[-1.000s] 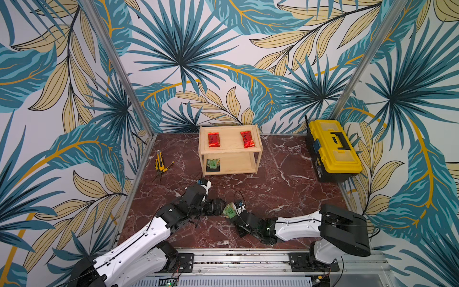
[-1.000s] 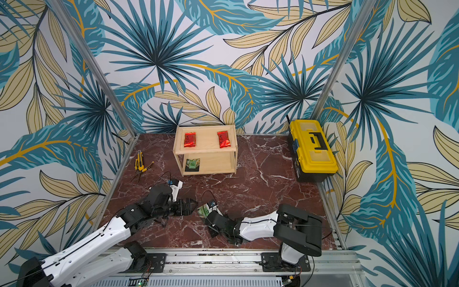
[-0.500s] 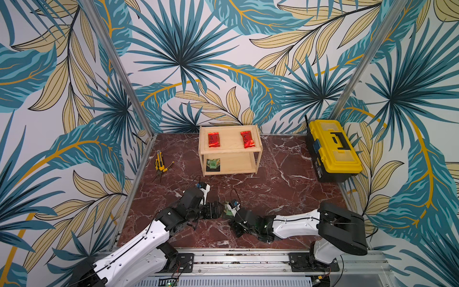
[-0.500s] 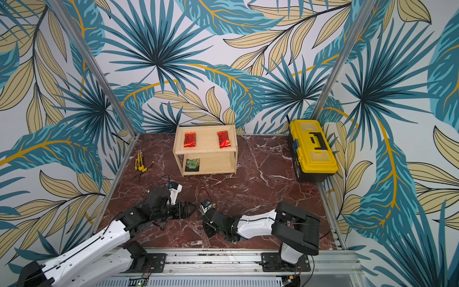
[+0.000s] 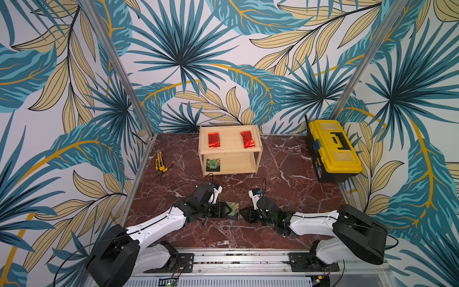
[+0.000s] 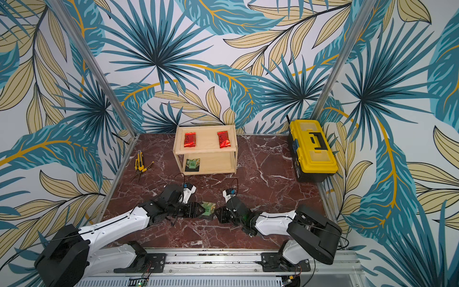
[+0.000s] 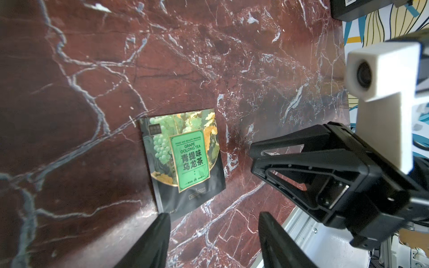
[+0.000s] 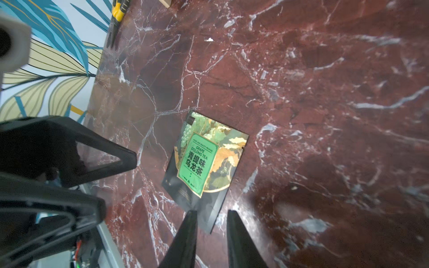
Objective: Place the tea bags on the shelf by color
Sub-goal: Move the tea bag to the center of the board, then pick up the tea bag from the center of the board.
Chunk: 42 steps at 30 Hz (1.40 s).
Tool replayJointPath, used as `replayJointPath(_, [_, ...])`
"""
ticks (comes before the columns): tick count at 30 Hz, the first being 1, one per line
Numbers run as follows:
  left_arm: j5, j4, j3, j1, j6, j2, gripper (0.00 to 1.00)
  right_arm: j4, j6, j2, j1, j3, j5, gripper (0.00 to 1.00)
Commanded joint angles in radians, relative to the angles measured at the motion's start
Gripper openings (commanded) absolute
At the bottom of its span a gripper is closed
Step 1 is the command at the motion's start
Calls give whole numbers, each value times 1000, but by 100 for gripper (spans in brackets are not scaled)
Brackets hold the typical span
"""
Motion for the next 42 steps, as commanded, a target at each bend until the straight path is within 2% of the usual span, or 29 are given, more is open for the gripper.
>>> replayJointPath(1, [3, 110, 15, 8, 22, 32, 59, 148, 87, 57, -28, -20, -102, 28])
replayJointPath(6, [13, 181, 13, 18, 26, 122, 46, 199, 119, 103, -57, -20, -135, 28])
replayJointPath(13, [-31, 216, -20, 34, 42, 161, 46, 106, 93, 47, -69, -16, -112, 29])
replayJointPath(19, [12, 290, -42, 37, 14, 198, 46, 16, 65, 0, -70, -16, -76, 29])
replayJointPath(23, [21, 308, -46, 37, 10, 224, 45, 53, 83, 38, -73, -19, -89, 29])
replayJointPath(32, [-41, 305, -94, 38, 21, 207, 44, 134, 123, 116, -73, -2, -129, 32])
replayJointPath(42, [-26, 350, -119, 37, -4, 233, 44, 237, 192, 211, -79, 17, -176, 35])
